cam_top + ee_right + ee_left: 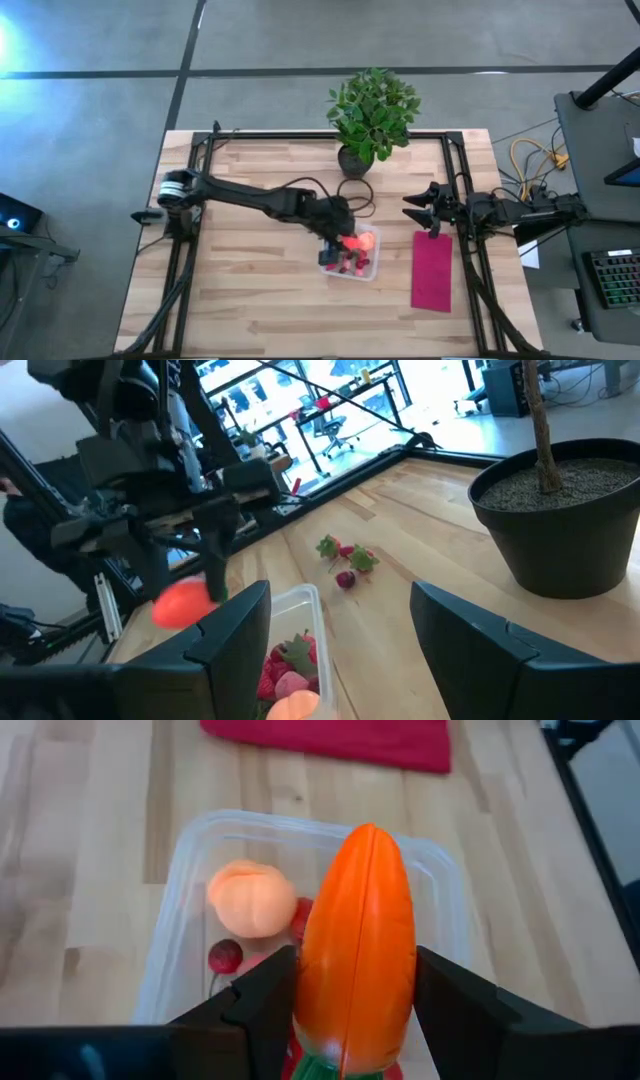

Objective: Pick and placing Produce into tupperware
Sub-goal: Put the orange carrot into the transparent bin, then put the red strawberry into the transparent bin

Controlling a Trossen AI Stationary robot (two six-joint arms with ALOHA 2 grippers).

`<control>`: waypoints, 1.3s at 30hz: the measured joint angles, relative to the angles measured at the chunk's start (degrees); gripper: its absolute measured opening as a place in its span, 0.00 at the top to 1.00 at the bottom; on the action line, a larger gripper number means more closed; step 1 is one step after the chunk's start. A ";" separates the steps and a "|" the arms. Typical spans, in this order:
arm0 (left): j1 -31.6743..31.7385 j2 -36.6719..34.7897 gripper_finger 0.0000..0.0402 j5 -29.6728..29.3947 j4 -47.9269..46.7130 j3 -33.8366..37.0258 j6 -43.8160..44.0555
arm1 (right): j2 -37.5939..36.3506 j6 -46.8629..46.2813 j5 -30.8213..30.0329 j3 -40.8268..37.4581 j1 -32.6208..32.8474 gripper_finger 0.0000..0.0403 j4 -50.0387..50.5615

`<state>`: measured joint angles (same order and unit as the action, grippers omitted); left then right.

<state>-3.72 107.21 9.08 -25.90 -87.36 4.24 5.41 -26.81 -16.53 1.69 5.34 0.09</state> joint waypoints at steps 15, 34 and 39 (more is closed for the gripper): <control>-0.47 -2.74 0.34 -10.03 -24.55 -2.82 5.65 | -0.05 0.00 0.00 0.00 -0.02 0.42 0.08; 8.17 -19.02 0.34 -17.73 -21.41 28.48 -9.41 | 0.00 0.00 0.00 0.00 -0.01 0.42 0.08; 10.10 -19.06 0.34 -18.04 -18.25 30.64 -14.09 | 0.00 0.00 0.00 0.00 -0.02 0.42 0.08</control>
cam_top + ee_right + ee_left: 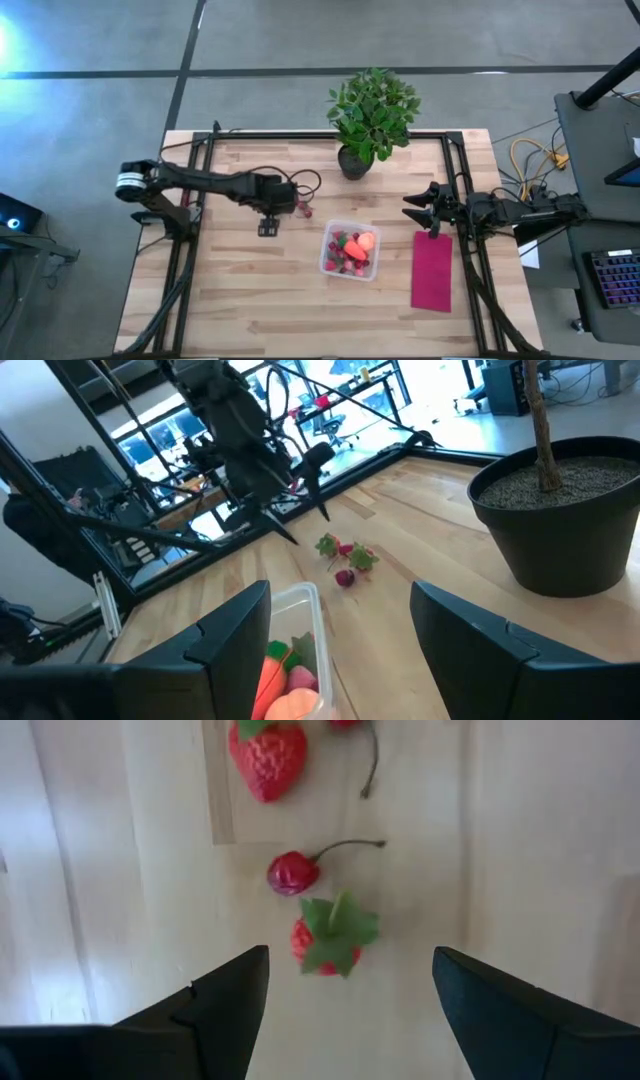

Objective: Pick and placing Produce into tupperware
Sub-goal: Put the red strawberry into the transparent bin

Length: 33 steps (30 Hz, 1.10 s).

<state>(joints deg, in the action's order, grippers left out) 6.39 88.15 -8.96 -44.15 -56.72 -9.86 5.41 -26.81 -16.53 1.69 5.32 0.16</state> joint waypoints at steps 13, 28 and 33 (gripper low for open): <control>6.04 1.87 0.34 2.10 5.13 2.62 -1.57 | 0.00 0.00 0.00 0.00 0.01 0.42 0.00; 6.00 5.26 0.35 5.71 6.31 2.81 -1.00 | 0.00 0.00 0.00 0.00 0.01 0.42 0.00; 6.00 5.41 0.44 5.71 6.28 2.88 -1.02 | 0.00 -0.02 0.00 0.00 0.01 0.42 0.00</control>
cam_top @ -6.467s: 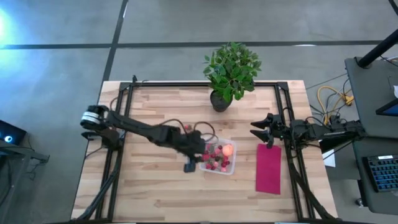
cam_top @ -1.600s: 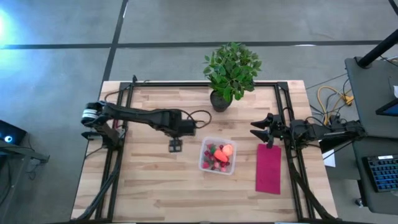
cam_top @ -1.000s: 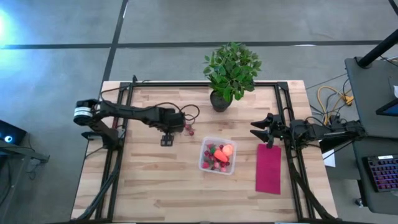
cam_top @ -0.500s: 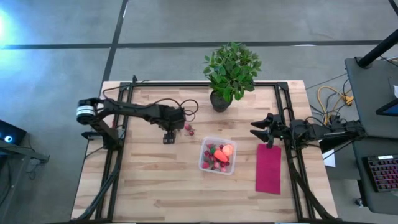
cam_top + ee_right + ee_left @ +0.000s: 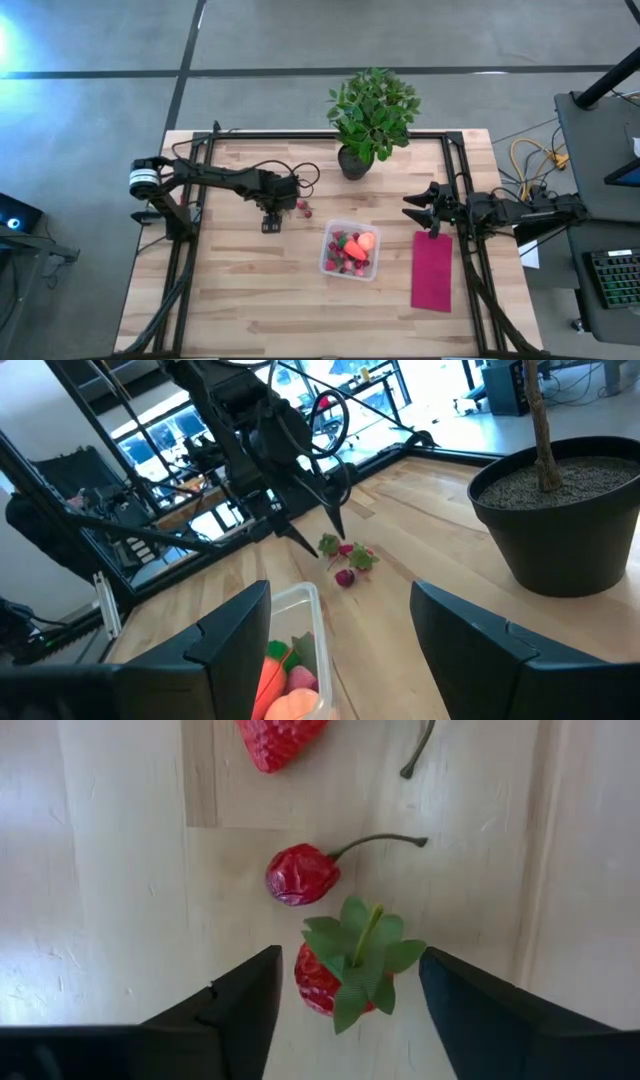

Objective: Pick and placing Produce into tupperware
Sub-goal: Put the red strawberry into the transparent bin

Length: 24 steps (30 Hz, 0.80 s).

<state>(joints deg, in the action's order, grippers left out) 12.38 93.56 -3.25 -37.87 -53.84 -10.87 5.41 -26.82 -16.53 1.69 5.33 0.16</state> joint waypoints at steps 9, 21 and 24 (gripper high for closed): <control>0.02 0.00 0.60 0.00 0.12 0.33 0.05 | 0.00 0.02 0.00 0.00 0.01 0.42 0.00; -0.22 -2.92 0.68 1.68 -0.29 -3.97 4.69 | 0.00 0.01 0.02 0.00 0.02 0.42 0.00; -0.70 -4.58 0.68 4.79 -0.10 -7.02 4.75 | 0.00 0.02 0.00 0.00 0.02 0.42 0.00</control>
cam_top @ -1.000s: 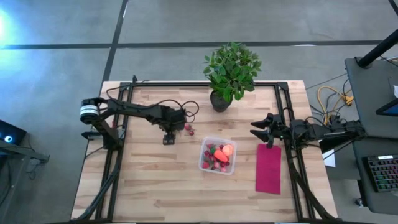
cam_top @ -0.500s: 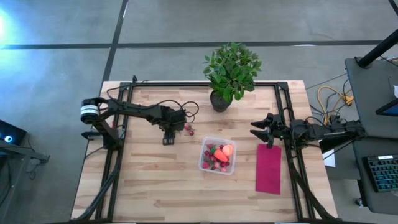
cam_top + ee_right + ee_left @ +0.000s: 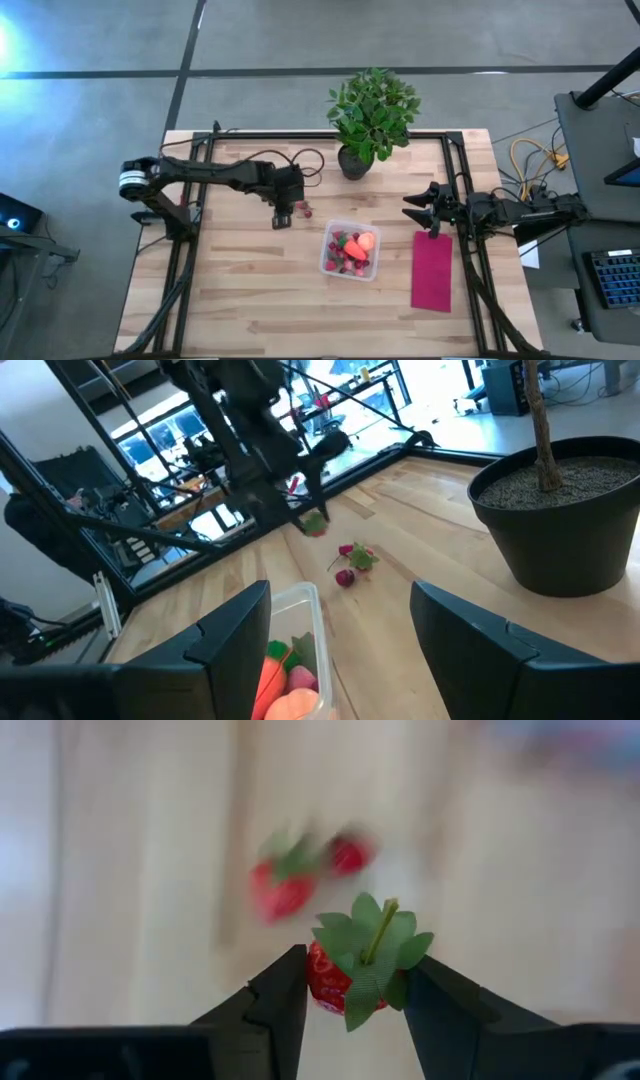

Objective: Pick and placing Produce into tupperware
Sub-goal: Put the red strawberry into the transparent bin, then put the red cherry into the transparent bin

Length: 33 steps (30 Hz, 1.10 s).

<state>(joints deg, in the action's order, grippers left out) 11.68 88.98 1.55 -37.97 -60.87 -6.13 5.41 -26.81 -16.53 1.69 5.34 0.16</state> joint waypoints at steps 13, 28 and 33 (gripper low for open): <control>-9.54 2.85 0.68 13.02 16.19 -9.79 -0.16 | -0.05 0.00 0.00 0.00 -0.01 0.42 -0.03; -13.05 14.47 0.44 11.30 13.88 -18.03 11.39 | -0.08 0.00 0.00 0.04 0.00 0.42 0.04; -12.70 10.76 0.42 -2.92 -7.75 -20.90 4.05 | 0.01 -0.01 0.00 0.04 -0.01 0.42 -0.08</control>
<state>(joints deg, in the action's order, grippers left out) -1.02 99.74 -1.38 -45.71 -81.77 -2.07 5.42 -26.81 -16.53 1.74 5.33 0.08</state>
